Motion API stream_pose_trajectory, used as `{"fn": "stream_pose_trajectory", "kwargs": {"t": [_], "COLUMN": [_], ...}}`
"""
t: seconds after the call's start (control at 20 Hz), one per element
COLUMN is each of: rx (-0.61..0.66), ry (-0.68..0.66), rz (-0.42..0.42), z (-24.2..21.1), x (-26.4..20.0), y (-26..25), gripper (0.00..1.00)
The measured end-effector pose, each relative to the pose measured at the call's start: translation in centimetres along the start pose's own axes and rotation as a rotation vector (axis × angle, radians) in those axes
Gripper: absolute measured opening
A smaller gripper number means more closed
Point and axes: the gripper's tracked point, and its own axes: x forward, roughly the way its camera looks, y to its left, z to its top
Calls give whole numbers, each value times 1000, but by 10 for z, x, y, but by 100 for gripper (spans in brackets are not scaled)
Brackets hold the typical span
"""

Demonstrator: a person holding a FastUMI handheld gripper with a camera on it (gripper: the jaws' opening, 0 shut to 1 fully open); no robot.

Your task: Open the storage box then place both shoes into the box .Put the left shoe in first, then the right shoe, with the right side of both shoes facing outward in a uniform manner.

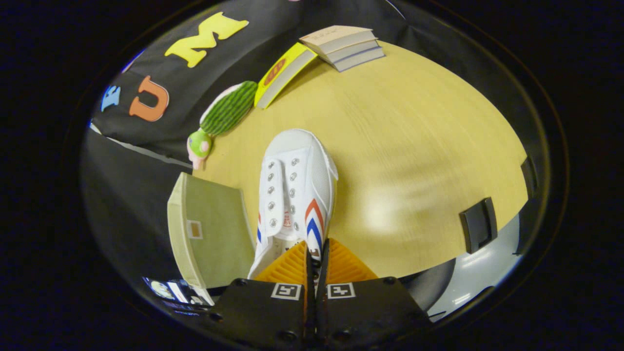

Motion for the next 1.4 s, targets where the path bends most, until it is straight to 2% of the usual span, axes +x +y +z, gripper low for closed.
{"fn": "stream_pose_trajectory", "kwargs": {"t": [0.2, 0.35, 0.55, 0.75, 0.95, 1.1, 1.4], "rx": [-62, -156, -255, -308, -303, -278, -224], "ry": [-51, -110, -126, -147, -121, -89, -34], "rz": [68, 70, 76, 89, 62, 13, -32], "z": [-9, -17, -40, -53, -64, -70, -78], "x": [-49, -79, -89, -76, -46, -17, 29], "y": [84, 141, 203, 255, 270, 262, 252], "gripper": [6, 6, 6, 6, 6, 6, 6]}}
